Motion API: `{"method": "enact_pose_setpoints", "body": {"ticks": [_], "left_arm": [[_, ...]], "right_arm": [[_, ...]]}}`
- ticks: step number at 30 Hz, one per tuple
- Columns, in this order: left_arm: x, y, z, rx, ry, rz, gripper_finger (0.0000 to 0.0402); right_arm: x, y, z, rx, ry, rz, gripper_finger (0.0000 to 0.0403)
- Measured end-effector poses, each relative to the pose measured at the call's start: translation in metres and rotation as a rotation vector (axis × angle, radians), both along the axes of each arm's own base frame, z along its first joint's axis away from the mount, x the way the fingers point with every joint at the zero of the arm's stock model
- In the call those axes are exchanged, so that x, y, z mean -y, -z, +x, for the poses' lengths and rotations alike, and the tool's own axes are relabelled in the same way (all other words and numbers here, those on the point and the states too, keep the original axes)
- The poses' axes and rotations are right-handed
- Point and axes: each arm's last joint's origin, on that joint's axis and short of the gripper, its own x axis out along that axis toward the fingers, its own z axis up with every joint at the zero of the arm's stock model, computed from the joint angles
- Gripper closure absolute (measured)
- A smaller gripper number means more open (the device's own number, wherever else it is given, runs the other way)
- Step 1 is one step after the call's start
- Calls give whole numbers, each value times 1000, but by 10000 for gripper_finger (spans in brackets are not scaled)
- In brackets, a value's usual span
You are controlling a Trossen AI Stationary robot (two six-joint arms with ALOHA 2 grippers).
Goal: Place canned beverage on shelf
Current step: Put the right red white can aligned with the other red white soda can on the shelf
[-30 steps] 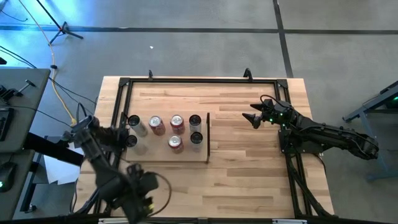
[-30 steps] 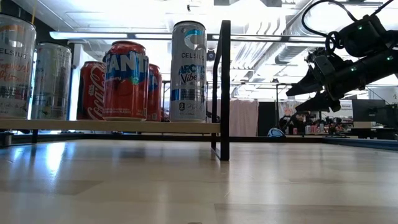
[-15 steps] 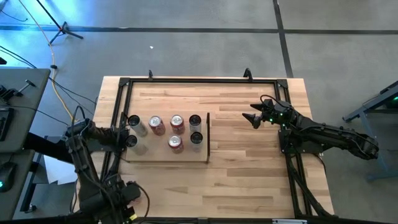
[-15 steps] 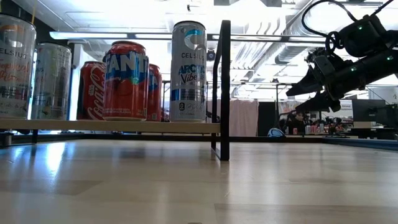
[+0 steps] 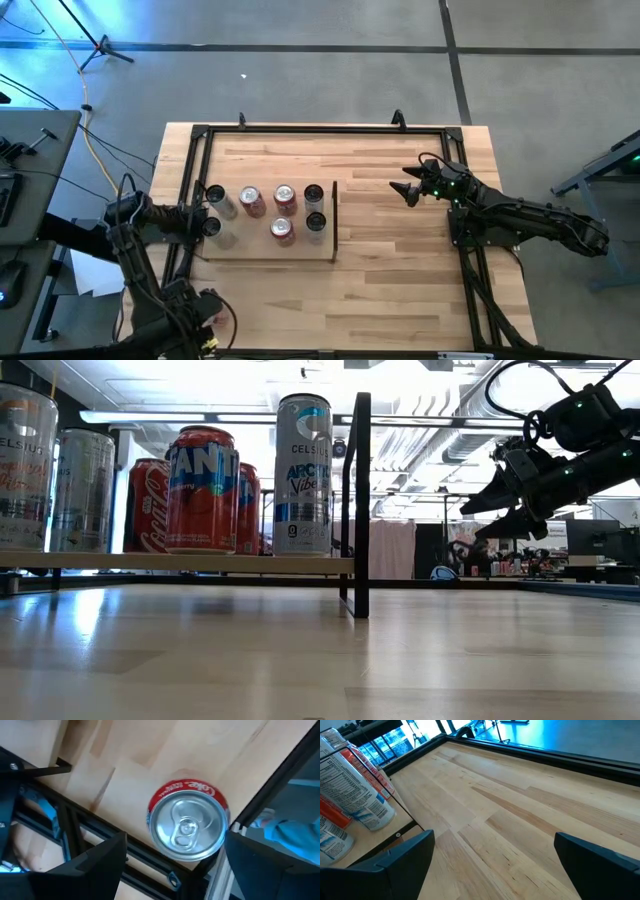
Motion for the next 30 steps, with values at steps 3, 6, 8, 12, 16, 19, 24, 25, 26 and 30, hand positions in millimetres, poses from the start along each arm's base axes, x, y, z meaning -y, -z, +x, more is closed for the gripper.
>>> {"method": "enact_pose_setpoints", "body": {"ticks": [3,6,8,12,16,19,24,25,26,30], "left_arm": [[0,3,0,0,0,-2,93],[0,9,0,0,-1,-3,93],[1,10,1,4,-9,-11,93],[2,9,1,11,-13,-22,93],[2,9,1,11,-19,-21,93],[2,9,1,11,-26,-20,93],[2,9,1,0,-55,-31,93],[3,9,1,-5,-61,-37,93],[3,9,1,-7,-63,-44,93],[4,10,1,-11,-65,-58,93]], "right_arm": [[0,0,0,0,0,0,4],[0,0,0,0,0,0,4],[0,0,0,0,0,0,4],[0,0,0,0,0,0,4],[0,0,0,0,0,0,4],[0,0,0,0,0,0,4],[0,0,0,0,0,0,4],[0,0,0,0,0,0,4],[0,0,0,0,0,0,4],[0,0,0,0,0,0,4]]}}
